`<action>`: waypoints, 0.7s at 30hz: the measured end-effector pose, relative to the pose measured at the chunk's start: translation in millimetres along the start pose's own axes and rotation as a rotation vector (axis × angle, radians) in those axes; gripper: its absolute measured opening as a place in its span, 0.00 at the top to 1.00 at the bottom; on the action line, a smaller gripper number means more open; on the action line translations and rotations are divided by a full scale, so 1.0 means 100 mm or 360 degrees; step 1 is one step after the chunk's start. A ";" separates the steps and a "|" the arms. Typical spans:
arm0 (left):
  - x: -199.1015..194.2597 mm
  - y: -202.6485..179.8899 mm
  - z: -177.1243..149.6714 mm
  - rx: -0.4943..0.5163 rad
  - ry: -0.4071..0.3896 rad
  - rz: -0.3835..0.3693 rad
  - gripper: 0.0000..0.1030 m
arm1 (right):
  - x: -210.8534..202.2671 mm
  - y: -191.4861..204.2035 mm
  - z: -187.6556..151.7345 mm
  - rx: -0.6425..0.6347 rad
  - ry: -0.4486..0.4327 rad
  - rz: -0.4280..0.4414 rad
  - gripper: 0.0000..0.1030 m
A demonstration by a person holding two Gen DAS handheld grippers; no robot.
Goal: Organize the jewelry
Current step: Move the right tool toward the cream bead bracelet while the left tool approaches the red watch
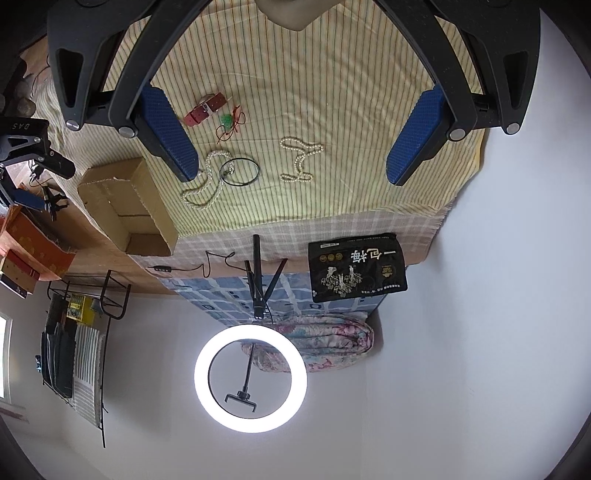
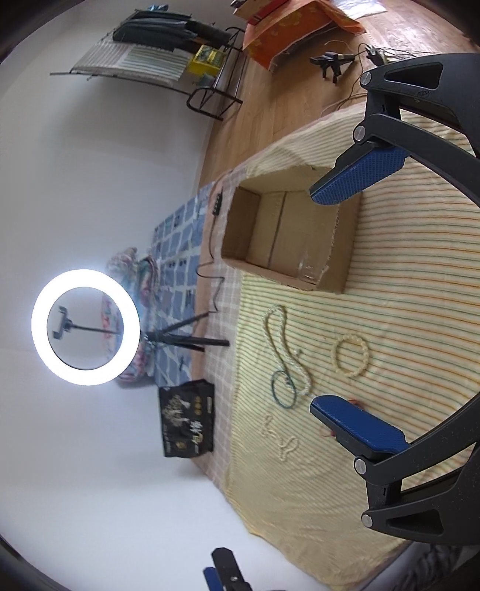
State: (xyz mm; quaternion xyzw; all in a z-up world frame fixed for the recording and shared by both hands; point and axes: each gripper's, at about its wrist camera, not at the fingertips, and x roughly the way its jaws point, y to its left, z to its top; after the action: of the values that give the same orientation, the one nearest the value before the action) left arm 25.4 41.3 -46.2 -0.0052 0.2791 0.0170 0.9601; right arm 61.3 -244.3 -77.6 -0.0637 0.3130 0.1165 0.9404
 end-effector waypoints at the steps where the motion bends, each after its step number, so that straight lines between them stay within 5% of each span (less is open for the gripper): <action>1: 0.02 0.00 -0.02 0.0004 0.0010 -0.0021 0.00 | 0.04 0.00 -0.02 -0.0015 0.0025 0.0026 0.01; 9: 0.25 -0.12 -0.19 0.0050 0.0208 -0.0254 0.10 | 0.37 0.18 -0.20 -0.0294 0.0239 0.0309 0.01; 17: 0.64 -0.46 -0.50 0.0154 0.0529 -0.0477 0.46 | 0.72 0.47 -0.51 -0.0660 0.0493 0.0502 0.36; 21: 0.82 -0.57 -0.60 0.0160 0.0647 -0.0530 0.47 | 0.88 0.49 -0.54 -0.0697 0.0561 0.0584 0.50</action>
State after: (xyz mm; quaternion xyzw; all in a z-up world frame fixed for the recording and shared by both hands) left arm 64.8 -14.5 -141.2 -0.0067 0.4620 -0.1564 0.8730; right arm 86.0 -191.9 -175.7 -0.2260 0.4445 0.3356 0.7992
